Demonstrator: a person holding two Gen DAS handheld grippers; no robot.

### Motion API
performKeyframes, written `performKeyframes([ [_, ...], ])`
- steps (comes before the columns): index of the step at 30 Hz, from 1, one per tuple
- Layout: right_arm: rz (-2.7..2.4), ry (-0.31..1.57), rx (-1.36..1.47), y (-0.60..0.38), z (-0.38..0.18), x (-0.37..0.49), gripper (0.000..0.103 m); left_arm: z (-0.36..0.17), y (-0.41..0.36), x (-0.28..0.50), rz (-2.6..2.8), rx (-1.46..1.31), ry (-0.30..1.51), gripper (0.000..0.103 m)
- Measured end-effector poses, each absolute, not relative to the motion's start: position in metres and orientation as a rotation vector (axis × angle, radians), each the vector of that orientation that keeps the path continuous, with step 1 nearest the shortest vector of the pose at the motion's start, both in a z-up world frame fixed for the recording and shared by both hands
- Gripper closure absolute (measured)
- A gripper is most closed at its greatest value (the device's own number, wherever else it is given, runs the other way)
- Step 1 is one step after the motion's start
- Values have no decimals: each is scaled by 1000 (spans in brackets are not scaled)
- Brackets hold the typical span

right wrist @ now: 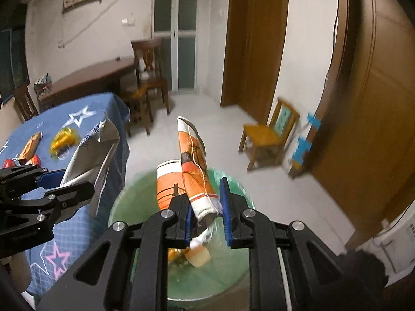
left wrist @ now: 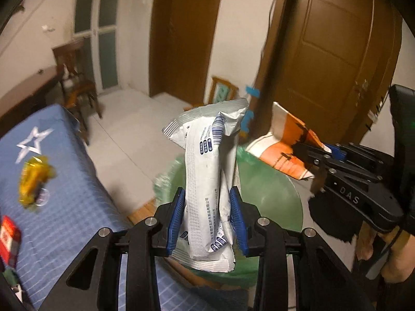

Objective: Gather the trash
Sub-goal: 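Carry the white packet and orange-white wrapper over the green bin with both tools, then open both tools to drop the packet and wrapper into the bin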

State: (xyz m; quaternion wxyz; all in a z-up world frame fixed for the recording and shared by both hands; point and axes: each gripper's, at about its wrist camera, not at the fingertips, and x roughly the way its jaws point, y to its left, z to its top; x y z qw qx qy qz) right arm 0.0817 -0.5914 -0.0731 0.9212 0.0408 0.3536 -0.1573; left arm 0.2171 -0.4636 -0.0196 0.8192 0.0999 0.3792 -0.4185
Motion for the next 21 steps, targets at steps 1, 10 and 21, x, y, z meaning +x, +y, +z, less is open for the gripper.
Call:
performKeyframes([
  [1, -317, 750, 96, -597, -79, 85, 86, -26, -470, 219, -897, 221, 827, 66],
  [10, -305, 876, 125, -630, -104, 101, 86, -85, -509, 249, -908, 275, 977, 66],
  [21, -288, 926, 133, -645, -117, 109, 86, -119, -509, 271, -873, 275, 1016, 66],
])
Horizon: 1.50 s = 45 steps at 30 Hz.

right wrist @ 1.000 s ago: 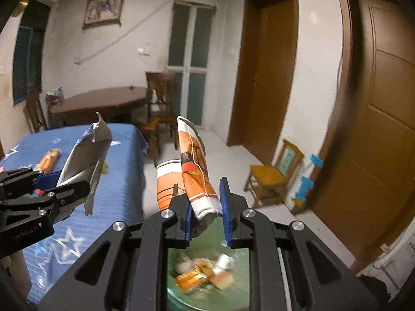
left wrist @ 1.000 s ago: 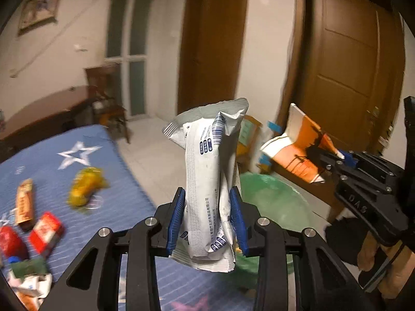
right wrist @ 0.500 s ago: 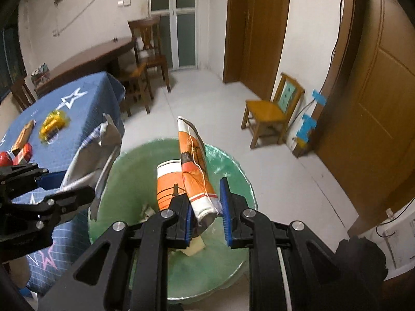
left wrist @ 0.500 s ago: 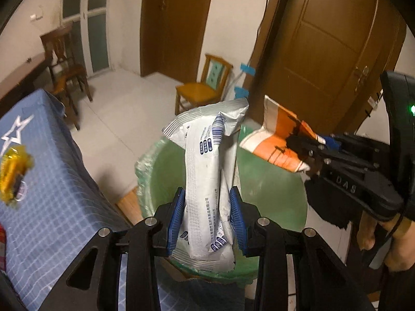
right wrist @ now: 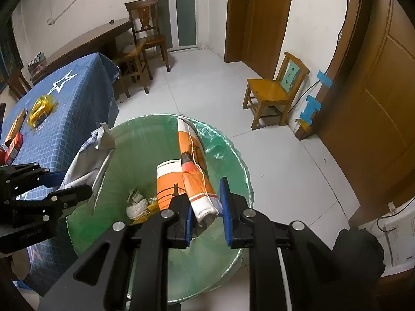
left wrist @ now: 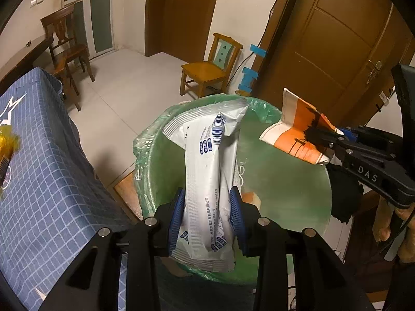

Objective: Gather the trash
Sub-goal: 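Open both tools to drop the packet and wrapper into the bin, then move both tools back over the remaining items on the table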

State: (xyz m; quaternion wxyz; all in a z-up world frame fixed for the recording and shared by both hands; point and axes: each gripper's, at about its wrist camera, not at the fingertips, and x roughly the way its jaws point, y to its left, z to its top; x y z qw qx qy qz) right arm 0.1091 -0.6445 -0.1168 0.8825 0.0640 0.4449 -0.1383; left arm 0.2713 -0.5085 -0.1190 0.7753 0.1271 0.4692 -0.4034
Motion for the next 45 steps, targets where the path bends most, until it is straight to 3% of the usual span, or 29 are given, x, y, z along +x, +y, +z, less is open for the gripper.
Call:
performKeyframes([
  [12, -281, 922, 127, -644, -114, 110, 85, -102, -505, 259, -878, 274, 1000, 64],
  [15, -275, 916, 140, -645, -113, 109, 83, -100, -506, 259, -870, 277, 992, 55],
  [17, -274, 906, 154, -646, -113, 108, 74, -98, -505, 259, -859, 275, 985, 48],
  [20, -272, 894, 162, -648, -111, 105, 71, -95, -502, 261, -852, 263, 981, 45],
  [45, -266, 836, 125, -622, -94, 94, 71, -77, -471, 243, -848, 239, 957, 45],
])
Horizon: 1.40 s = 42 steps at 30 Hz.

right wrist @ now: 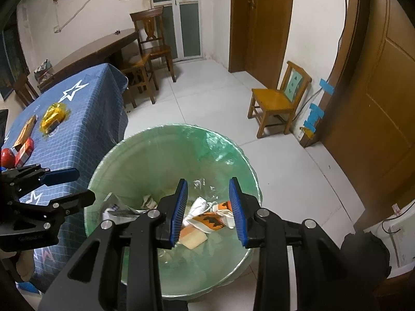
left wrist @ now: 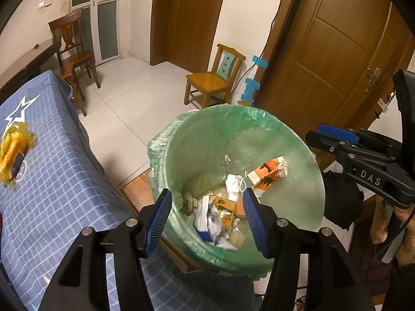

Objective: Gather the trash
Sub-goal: 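Move both tools back over the remaining items on the table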

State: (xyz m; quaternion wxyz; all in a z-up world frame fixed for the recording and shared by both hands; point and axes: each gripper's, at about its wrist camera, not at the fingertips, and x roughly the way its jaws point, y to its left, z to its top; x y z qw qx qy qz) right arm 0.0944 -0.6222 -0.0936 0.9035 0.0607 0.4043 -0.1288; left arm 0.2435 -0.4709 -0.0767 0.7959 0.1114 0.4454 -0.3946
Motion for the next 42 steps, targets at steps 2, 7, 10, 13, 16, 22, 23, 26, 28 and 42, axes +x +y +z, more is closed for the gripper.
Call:
performKeyframes([
  [2, -260, 810, 109, -612, -86, 91, 69, -72, -459, 240, -845, 232, 946, 45],
  [7, -229, 735, 75, -581, -71, 83, 63, -58, -427, 232, -825, 206, 915, 45],
  [10, -195, 689, 60, -556, -63, 81, 62, -48, -398, 224, -788, 193, 883, 44],
  [13, -145, 640, 55, -527, -55, 80, 60, -41, -366, 219, -763, 174, 861, 44],
  [16, -97, 607, 51, -502, -52, 78, 59, -35, -326, 215, -721, 146, 840, 44],
  [22, 46, 566, 61, -444, -52, 81, 48, -31, -233, 205, -620, 101, 805, 44],
  [23, 70, 568, 61, -434, -54, 82, 47, -32, -219, 204, -608, 97, 806, 44],
  [26, 136, 590, 54, -408, -61, 87, 46, -40, -159, 202, -543, 77, 822, 44],
  [28, 182, 612, 39, -388, -67, 91, 46, -46, -119, 201, -494, 46, 830, 44],
  [42, 393, 740, 10, -278, -106, 116, 45, -77, 24, 214, -398, -208, 875, 37],
])
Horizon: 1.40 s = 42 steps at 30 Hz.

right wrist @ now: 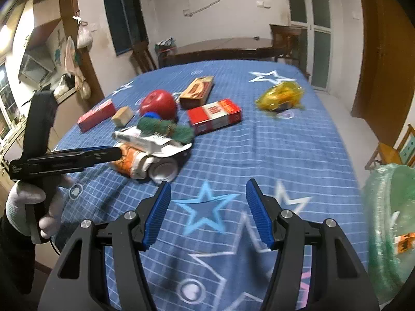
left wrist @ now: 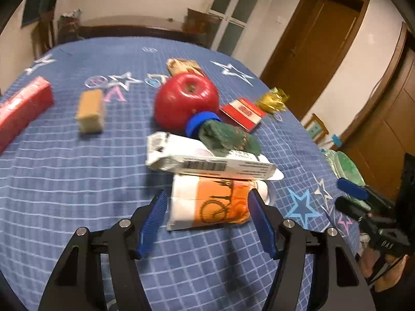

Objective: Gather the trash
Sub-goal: 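Move both tools back over the remaining items on the table, then grasp the bicycle-print cup with left tool while right tool grasps white medicine box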

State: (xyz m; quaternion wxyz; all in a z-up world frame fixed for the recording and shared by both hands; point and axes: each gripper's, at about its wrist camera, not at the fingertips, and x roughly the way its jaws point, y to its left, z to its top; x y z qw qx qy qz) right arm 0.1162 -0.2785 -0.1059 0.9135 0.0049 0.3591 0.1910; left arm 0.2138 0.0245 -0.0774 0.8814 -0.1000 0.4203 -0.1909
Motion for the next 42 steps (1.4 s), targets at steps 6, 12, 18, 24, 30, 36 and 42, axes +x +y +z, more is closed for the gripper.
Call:
performKeyframes([
  [6, 460, 781, -10, -259, -113, 130, 45, -76, 23, 213, -430, -231, 875, 37],
  [12, 552, 782, -117, -226, -107, 156, 53, -77, 43, 216, -365, -251, 892, 37],
  [18, 629, 808, -221, -191, -112, 183, 54, -78, 47, 209, -375, -253, 898, 37],
  [24, 635, 799, -218, -187, -111, 182, 84, -82, 46, 204, -381, -254, 909, 37],
  [30, 589, 794, -174, -205, -111, 166, 98, -86, 33, 208, -420, -256, 918, 35],
  [36, 581, 784, -156, -223, -109, 145, 101, -88, 9, 209, -462, -221, 920, 35],
  [42, 521, 754, -76, -262, -101, 123, 103, -88, -3, 217, -460, -203, 912, 36],
])
